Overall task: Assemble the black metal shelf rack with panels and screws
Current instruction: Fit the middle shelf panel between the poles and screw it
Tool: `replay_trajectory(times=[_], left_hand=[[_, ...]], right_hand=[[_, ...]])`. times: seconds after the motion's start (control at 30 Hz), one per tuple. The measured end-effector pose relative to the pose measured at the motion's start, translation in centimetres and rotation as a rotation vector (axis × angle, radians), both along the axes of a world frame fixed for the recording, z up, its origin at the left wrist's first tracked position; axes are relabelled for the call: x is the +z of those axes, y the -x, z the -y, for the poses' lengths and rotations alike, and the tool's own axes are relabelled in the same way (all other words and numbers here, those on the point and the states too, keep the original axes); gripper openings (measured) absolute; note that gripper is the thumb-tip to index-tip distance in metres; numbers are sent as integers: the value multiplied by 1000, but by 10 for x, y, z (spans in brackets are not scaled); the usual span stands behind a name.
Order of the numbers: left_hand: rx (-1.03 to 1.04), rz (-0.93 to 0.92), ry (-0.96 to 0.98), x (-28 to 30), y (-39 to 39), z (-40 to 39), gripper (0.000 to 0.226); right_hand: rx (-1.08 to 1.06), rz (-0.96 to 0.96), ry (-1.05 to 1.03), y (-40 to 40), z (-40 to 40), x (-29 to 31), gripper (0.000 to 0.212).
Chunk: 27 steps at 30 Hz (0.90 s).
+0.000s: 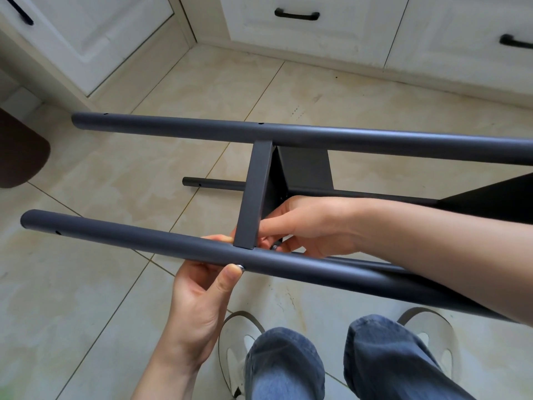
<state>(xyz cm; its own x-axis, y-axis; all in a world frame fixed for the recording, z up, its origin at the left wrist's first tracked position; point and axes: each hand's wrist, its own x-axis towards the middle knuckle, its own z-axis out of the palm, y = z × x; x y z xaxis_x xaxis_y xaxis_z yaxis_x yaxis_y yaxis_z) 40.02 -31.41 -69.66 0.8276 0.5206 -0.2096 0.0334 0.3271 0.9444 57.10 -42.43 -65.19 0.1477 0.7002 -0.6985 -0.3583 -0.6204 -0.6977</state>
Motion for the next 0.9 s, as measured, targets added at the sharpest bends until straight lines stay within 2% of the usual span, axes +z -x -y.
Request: replay_trajectory(times=[0.1, 0.23, 0.33, 0.47, 0.53, 0.67, 0.9], left_hand=[[-8, -10, -20, 0, 0, -2, 55], [-15, -21, -27, 0, -2, -1, 52], [-4, -12, -17, -1, -2, -1, 55], [19, -11, 2, -3, -1, -2, 69], [9, 2, -4, -3, -2, -1, 66], [-7, 19, -15, -1, -4, 0, 53], [24, 18, -22, -1, -3, 1, 56]], right_hand=[[-15, -31, -46, -2, 2, 0, 26], [-19, -87, -54, -7, 7, 1, 14], [-12, -76, -38, -6, 6, 1, 17], [-4, 21, -9, -2, 1, 0, 30], [6, 24, -18, -2, 1, 1, 31], [-28, -118, -61, -4, 5, 3, 26], [-29, 19, -1, 2, 0, -1, 28]])
